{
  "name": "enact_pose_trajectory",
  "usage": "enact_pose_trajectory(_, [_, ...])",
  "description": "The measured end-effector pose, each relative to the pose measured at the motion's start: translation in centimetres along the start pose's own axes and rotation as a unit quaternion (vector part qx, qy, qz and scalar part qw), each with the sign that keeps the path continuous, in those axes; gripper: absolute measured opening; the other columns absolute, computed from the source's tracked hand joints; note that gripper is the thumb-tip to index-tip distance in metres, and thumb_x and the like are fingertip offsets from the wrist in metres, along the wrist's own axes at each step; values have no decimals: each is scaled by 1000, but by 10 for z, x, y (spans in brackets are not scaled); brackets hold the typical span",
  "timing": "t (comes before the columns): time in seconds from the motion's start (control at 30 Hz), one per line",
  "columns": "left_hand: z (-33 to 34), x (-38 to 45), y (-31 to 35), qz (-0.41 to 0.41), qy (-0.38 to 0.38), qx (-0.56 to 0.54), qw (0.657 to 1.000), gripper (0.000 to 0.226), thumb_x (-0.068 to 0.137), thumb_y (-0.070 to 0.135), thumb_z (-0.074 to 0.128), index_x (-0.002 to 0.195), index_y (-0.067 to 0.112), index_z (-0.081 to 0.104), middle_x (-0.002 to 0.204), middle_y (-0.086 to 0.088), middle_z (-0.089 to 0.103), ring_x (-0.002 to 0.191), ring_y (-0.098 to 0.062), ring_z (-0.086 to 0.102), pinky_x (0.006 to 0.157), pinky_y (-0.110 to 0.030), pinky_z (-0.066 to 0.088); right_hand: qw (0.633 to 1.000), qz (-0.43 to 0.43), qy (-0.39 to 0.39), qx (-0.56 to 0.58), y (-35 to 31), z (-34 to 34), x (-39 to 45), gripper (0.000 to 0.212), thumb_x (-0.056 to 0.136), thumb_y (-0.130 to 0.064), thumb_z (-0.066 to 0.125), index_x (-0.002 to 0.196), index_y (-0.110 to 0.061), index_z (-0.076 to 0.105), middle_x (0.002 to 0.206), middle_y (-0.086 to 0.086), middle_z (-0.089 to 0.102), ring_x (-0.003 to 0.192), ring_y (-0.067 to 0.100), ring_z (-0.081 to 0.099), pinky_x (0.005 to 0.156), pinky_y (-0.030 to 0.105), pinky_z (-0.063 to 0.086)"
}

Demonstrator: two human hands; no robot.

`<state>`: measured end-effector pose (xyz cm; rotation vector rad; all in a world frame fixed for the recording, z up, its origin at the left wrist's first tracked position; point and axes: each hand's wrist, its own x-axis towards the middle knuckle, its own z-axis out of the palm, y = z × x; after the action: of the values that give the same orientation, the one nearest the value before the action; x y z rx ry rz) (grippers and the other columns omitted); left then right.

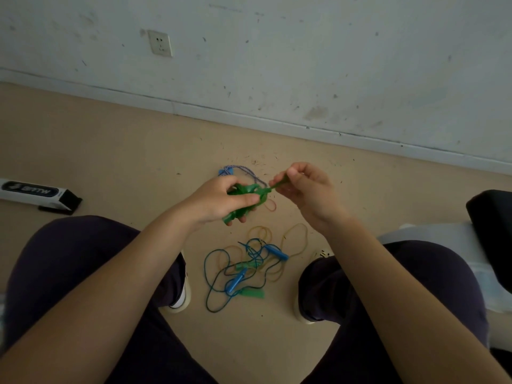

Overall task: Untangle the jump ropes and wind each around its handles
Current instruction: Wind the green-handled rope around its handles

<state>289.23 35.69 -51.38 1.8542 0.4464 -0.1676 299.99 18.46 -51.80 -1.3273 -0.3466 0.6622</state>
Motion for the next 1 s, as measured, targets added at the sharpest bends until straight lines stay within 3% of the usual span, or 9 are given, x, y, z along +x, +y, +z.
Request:
enact_pose_trajectory(0.1, [0,-3,3,14,-67,-26,997,17,92,24,69,104,15,60,92,-5,76,70,-20,70,53,-30,52,997,23,72,12,-1,-5,2,20,102,-5,44,86,-8,55,74,3,68,71,13,67,69,27,50])
enact_pose_trajectory(0.2, [1,-4,1,4,-81,-31,996,20,93,23,68,105,12,57,93,-9,75,68,-23,69,53,-31,51,994,10,106,-33,2,-6,3,14,99,-4,49,88,-6,57,76,4,70,68,13,68,66,26,49])
enact_pose_trajectory(0.37, [-1,-2,-8,-16,-52,-77,996,15,94,14,66,105,13,57,93,-11,73,72,-27,72,61,-37,56,994,15,67,-83,3,-1,1,3,94,-3,59,94,-2,61,82,11,72,65,19,67,60,25,51])
enact_pose_trajectory(0.57, [7,-2,-6,-63,-95,-109,987,37,86,7,73,115,6,50,97,-17,73,76,-32,72,62,-39,59,996,61,8,-70,2,7,0,11,92,-8,63,102,-4,67,76,4,66,63,13,61,62,22,50])
enact_pose_trajectory(0.67, [9,-3,-6,-72,-111,-131,982,42,86,13,75,120,12,50,89,-14,72,71,-31,69,61,-39,59,993,76,-14,-85,-1,6,-3,12,92,-14,63,93,-4,68,75,4,65,62,12,59,64,23,48])
enact_pose_trajectory(0.8, [13,-2,-5,-51,-117,-141,982,29,91,40,64,117,27,64,86,-11,70,69,-29,68,63,-37,57,995,73,-33,-66,-5,6,-7,24,95,-24,58,78,-7,62,73,3,63,62,11,60,60,21,48])
enact_pose_trajectory(0.9, [16,-2,-4,-41,-129,-153,979,23,97,24,61,117,13,63,94,-12,72,78,-31,73,62,-36,59,995,83,-56,-17,-5,10,-9,22,94,-17,60,74,-9,59,70,3,62,62,12,58,57,20,49])
enact_pose_trajectory(1.0, [18,-4,-3,-21,-151,-160,975,14,98,17,57,104,6,62,93,-14,72,76,-29,72,67,-35,60,992,79,-93,-14,-3,14,-9,26,92,-10,62,67,-10,53,60,2,56,55,11,55,56,20,48])
